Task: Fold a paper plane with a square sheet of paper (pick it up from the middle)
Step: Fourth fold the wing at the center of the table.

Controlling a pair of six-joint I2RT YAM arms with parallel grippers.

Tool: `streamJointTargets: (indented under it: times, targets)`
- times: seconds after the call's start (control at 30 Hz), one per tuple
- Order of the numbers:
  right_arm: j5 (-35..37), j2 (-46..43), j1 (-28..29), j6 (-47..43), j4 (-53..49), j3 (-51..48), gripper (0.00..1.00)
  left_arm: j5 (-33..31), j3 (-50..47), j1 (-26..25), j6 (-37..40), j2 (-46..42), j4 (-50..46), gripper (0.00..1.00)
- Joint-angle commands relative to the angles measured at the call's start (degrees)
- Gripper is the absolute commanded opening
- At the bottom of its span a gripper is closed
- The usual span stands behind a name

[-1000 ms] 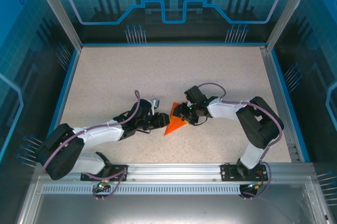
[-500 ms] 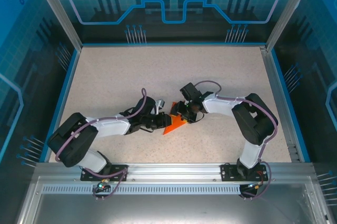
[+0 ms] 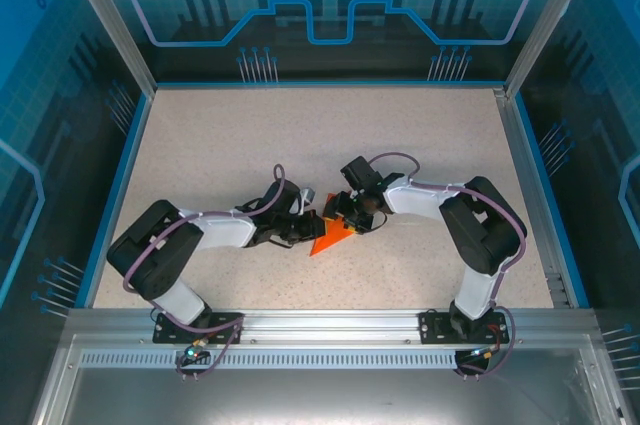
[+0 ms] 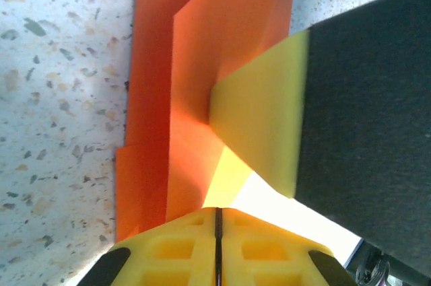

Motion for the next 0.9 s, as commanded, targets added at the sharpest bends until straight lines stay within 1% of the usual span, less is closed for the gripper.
streamJointTargets:
  times: [0.0,0.3,0.4,0.53,0.6,0.77,0.87]
  targets:
    - [4.45,6.87,1.68,0.34,-6.70,-4.37,0.61,-0.87,2.05,0.36,1.80,0.88,-2.63,0.07]
    - [4.67,5.74,1.63,-0.27,-5.64,-5.59,0.56,-1.95,2.73,0.53,1.80,2.62,-3.46,0.04]
    - [4.56,5.55,1.68,-0.45,-5.22,-5.64,0.56,-2.29,2.68,0.70,1.72,2.90,-3.63,0.03]
    - [4.41,4.87,1.64,-0.62,-4.07,-6.08,0.60,-2.26,2.64,0.88,1.63,3.09,-3.73,0.02]
    - [4.66,4.49,1.66,-0.45,-4.19,-6.25,0.60,-2.27,2.61,0.96,1.63,3.25,-3.73,0.02]
    - [5.53,4.71,1.44,0.12,-5.08,-6.39,0.52,-1.92,2.60,1.06,1.72,3.27,-3.48,0.02]
    - [5.79,6.02,1.33,0.00,-6.82,-5.44,0.49,-1.53,2.60,1.10,1.60,3.10,-3.46,0.02]
